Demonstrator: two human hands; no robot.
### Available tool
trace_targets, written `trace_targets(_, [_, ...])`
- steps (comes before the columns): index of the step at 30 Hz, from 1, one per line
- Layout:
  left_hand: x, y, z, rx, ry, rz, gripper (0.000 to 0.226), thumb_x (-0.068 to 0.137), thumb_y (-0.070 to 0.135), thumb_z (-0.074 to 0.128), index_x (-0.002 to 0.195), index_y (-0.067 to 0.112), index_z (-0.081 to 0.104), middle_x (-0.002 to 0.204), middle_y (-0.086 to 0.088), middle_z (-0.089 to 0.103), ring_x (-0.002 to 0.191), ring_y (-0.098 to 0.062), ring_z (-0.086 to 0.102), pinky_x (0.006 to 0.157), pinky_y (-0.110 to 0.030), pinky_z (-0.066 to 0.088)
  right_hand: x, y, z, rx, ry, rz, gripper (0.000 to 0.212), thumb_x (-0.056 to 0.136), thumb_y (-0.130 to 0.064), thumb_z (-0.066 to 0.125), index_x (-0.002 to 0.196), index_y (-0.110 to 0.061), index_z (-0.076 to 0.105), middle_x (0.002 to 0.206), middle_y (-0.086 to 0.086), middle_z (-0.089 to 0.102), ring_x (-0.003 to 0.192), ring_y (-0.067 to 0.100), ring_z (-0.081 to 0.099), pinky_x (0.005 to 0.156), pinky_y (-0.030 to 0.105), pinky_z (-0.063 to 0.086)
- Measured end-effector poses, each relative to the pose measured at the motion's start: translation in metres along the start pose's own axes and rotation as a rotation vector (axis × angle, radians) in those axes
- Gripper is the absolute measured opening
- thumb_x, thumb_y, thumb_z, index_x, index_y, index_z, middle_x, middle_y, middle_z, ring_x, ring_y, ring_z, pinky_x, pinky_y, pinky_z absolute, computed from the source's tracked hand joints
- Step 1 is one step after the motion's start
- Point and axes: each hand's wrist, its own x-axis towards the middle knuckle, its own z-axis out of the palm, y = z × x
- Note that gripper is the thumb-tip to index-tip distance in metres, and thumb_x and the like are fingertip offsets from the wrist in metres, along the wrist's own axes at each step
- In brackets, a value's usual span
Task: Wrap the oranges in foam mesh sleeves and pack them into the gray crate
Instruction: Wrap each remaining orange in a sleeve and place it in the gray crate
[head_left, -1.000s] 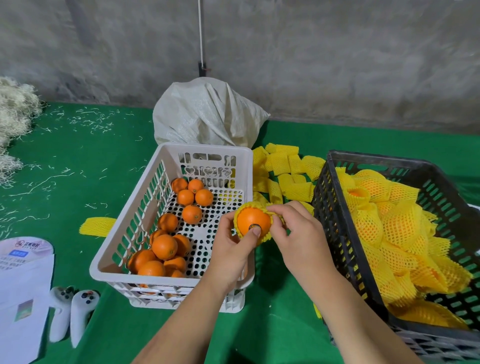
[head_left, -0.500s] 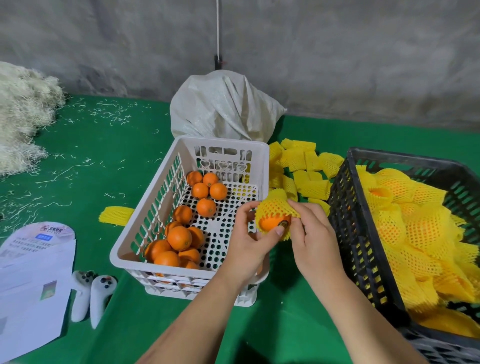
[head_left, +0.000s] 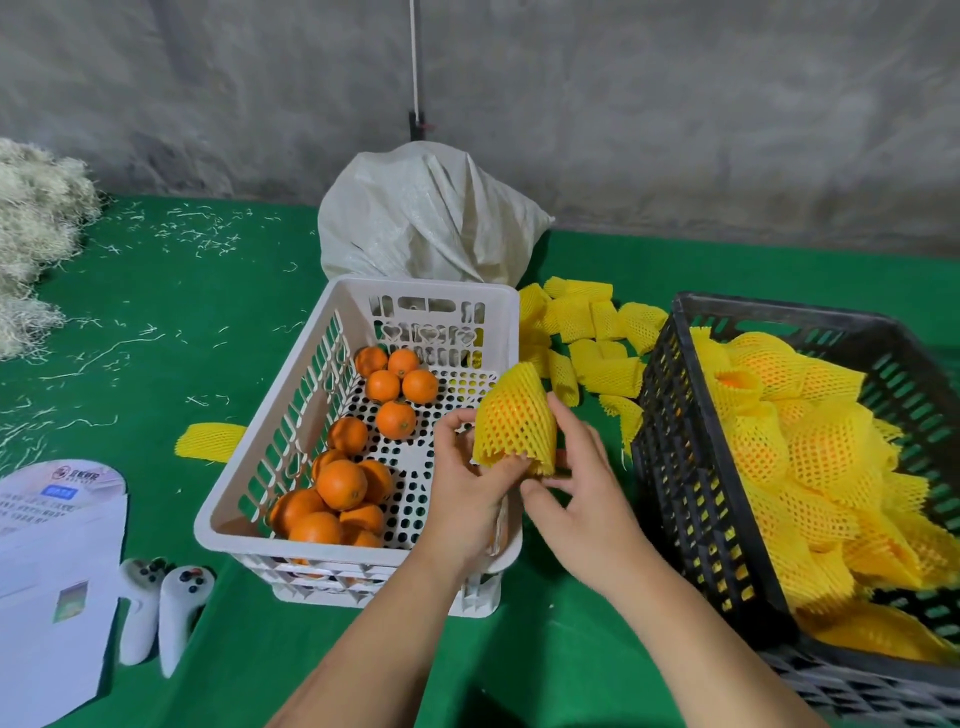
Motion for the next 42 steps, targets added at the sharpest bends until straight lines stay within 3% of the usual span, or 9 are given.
trace_targets(3, [0.002, 0.000, -0.001, 0.037, -0.030, 0.000, 0.073, 0.091, -0.019, 0.065, 0.148, 0.023, 0.047, 0.132, -0.022, 0.066, 0.112, -0.038, 0.071, 0.089, -0.040, 0.062, 0.004, -0.007, 0.003, 0.540, -0.050, 0.167, 0.081, 0.080, -0.057, 0.078, 0.148, -0.060, 0.033, 0.151, -0.018, 0.049, 0.133, 0.005, 0.055, 0.111, 0.036, 0.044])
trace_targets(6, [-0.001, 0.000, 0.008, 0.063, -0.193, -0.023, 0.065, 0.095, -0.021, 0.057, 0.153, 0.008, 0.049, 0.132, -0.023, 0.068, 0.107, -0.032, 0.071, 0.086, -0.034, 0.060, 0.013, -0.013, 0.004, 0.510, 0.112, 0.220, 0.084, 0.078, -0.049, 0.084, 0.147, -0.052, 0.036, 0.135, -0.010, 0.063, 0.116, 0.011, 0.067, 0.092, 0.036, 0.056])
trace_targets(12, [-0.003, -0.005, 0.007, 0.078, -0.127, -0.112, 0.049, 0.105, -0.014, 0.042, 0.147, 0.007, 0.058, 0.062, -0.010, 0.061, 0.052, -0.012, 0.055, 0.053, -0.022, 0.048, 0.013, -0.004, -0.004, 0.440, 0.311, 0.153, 0.088, 0.077, -0.026, 0.088, 0.146, -0.048, 0.038, 0.134, -0.004, 0.060, 0.113, 0.016, 0.067, 0.092, 0.046, 0.060])
trace_targets(18, [-0.007, -0.014, 0.004, 0.410, -0.159, 0.073, 0.040, 0.108, 0.012, 0.058, 0.141, 0.034, 0.066, 0.111, -0.003, 0.079, 0.081, -0.015, 0.069, 0.075, -0.042, 0.060, 0.014, -0.004, -0.012, 0.305, 0.486, 0.109, 0.076, 0.086, -0.023, 0.083, 0.141, -0.052, 0.039, 0.136, -0.025, 0.050, 0.116, -0.013, 0.055, 0.093, 0.017, 0.050])
trace_targets(21, [-0.008, -0.015, 0.002, 0.565, -0.150, 0.178, 0.030, 0.104, 0.030, 0.061, 0.128, 0.047, 0.068, 0.116, 0.016, 0.075, 0.103, -0.006, 0.070, 0.085, -0.020, 0.056, 0.019, -0.005, -0.048, 0.115, 0.617, 0.096, 0.078, 0.089, -0.019, 0.079, 0.148, -0.047, 0.035, 0.154, -0.014, 0.037, 0.137, 0.001, 0.039, 0.113, 0.028, 0.034])
trace_targets(25, [-0.005, -0.015, 0.007, 0.887, -0.199, 0.271, 0.035, 0.105, 0.025, 0.060, 0.133, 0.045, 0.058, 0.127, 0.027, 0.060, 0.125, 0.001, 0.055, 0.105, -0.012, 0.040, 0.015, 0.008, -0.109, -0.282, 0.769, -0.003, 0.076, 0.094, -0.011, 0.069, 0.154, -0.037, 0.031, 0.163, -0.001, 0.013, 0.144, 0.000, 0.020, 0.113, 0.010, 0.025])
trace_targets(29, [-0.001, -0.018, 0.015, 1.050, -0.293, 0.312, 0.037, 0.105, 0.023, 0.061, 0.141, 0.032, 0.059, 0.142, 0.019, 0.055, 0.136, 0.002, 0.046, 0.116, -0.020, 0.031, 0.014, 0.029, -0.139, -0.672, 0.542, 0.324, 0.081, 0.099, -0.044, 0.060, 0.162, -0.040, 0.009, 0.169, 0.002, -0.018, 0.155, 0.038, -0.011, 0.126, 0.055, 0.010])
trace_targets(38, [0.014, -0.027, 0.027, 1.032, -0.294, 0.233, 0.039, 0.105, 0.031, 0.059, 0.143, 0.037, 0.056, 0.134, 0.028, 0.058, 0.127, 0.011, 0.050, 0.105, -0.010, 0.034, 0.037, 0.048, -0.143, -0.792, 0.403, 0.354, 0.093, 0.096, -0.047, 0.061, 0.159, -0.047, -0.008, 0.164, -0.005, -0.034, 0.154, 0.036, -0.021, 0.124, 0.056, 0.010])
trace_targets(42, [0.020, -0.032, 0.025, 0.983, -0.262, 0.236, 0.034, 0.104, 0.026, 0.062, 0.136, 0.037, 0.061, 0.124, 0.035, 0.058, 0.122, 0.010, 0.053, 0.101, -0.011, 0.038, 0.052, 0.051, -0.162, -0.732, 0.391, 0.345, 0.074, 0.100, -0.043, 0.059, 0.157, -0.047, 0.013, 0.167, -0.004, -0.009, 0.150, 0.048, 0.013, 0.117, 0.057, 0.028])
